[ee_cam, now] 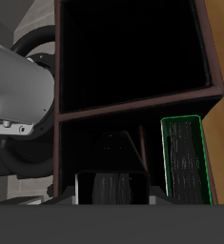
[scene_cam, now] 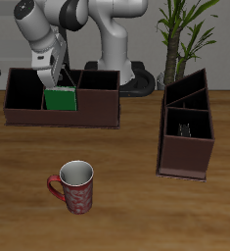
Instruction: Place the yellow book into the left desk caddy's right compartment and place the green book into the back desk caddy's front compartment and place the black book into the back desk caddy's back compartment
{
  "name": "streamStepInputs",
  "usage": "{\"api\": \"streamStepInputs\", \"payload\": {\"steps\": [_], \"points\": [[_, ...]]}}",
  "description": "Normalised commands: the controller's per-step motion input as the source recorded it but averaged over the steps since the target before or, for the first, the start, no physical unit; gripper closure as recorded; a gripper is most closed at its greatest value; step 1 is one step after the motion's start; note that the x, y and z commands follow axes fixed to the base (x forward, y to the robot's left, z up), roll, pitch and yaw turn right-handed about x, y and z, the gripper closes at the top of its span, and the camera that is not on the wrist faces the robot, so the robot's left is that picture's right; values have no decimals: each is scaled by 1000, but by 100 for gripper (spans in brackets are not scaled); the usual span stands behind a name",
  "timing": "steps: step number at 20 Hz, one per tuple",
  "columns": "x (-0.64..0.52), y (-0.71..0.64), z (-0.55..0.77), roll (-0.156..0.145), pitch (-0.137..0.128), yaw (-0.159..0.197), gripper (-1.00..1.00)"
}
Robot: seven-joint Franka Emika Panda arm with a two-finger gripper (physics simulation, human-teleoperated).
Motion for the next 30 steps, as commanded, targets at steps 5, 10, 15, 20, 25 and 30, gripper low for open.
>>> {"api": "streamStepInputs", "payload": {"steps": [5, 10, 15, 20, 25, 30], "points": [[59, 80, -171, -10, 49, 8, 100], [48, 47, -212, -11, 54, 32, 100], [109, 133, -237, 7, 52, 17, 100], [13, 32, -142, -18, 39, 67, -100], [74, 56, 86, -3, -2, -34, -100], [82, 21, 227, 3, -40, -37, -100]]}}
